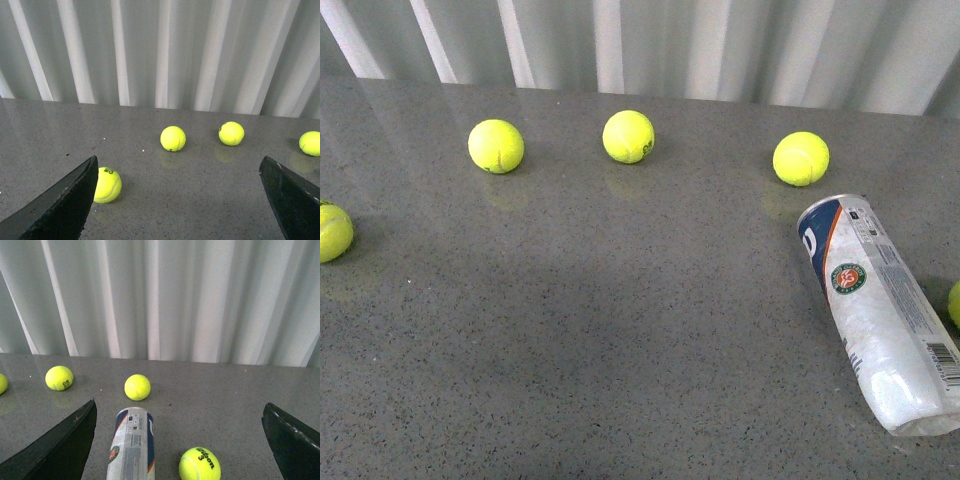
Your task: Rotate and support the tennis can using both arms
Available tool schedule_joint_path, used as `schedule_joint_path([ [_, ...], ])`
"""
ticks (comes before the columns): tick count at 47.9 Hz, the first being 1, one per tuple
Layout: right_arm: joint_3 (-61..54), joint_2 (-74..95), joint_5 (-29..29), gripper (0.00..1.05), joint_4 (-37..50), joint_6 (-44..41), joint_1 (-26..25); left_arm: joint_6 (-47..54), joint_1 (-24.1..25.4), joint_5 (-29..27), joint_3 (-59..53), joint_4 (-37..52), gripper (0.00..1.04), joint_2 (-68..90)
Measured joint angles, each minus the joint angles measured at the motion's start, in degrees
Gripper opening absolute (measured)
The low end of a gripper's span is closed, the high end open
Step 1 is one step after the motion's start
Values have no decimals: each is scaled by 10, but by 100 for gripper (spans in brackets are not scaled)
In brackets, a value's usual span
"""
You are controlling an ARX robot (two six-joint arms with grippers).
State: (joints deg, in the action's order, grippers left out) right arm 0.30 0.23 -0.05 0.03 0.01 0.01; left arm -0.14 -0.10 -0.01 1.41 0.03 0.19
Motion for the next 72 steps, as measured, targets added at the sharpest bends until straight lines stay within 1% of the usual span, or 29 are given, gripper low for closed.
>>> schedule_joint_path([
  [63,0,1,1,97,-1,1,0,0,0,0,0,0,98,0],
  [65,22,28,23,97,-53,23,8,0,0,0,0,0,98,0],
  [66,51,79,41,97,-105,41,19,0,0,0,0,0,98,0],
  [68,81,143,52,97,-138,58,31,0,0,0,0,0,98,0],
  [70,105,207,49,97,-145,68,42,0,0,0,0,0,98,0],
  [72,138,295,35,97,-133,79,52,0,0,0,0,0,98,0],
])
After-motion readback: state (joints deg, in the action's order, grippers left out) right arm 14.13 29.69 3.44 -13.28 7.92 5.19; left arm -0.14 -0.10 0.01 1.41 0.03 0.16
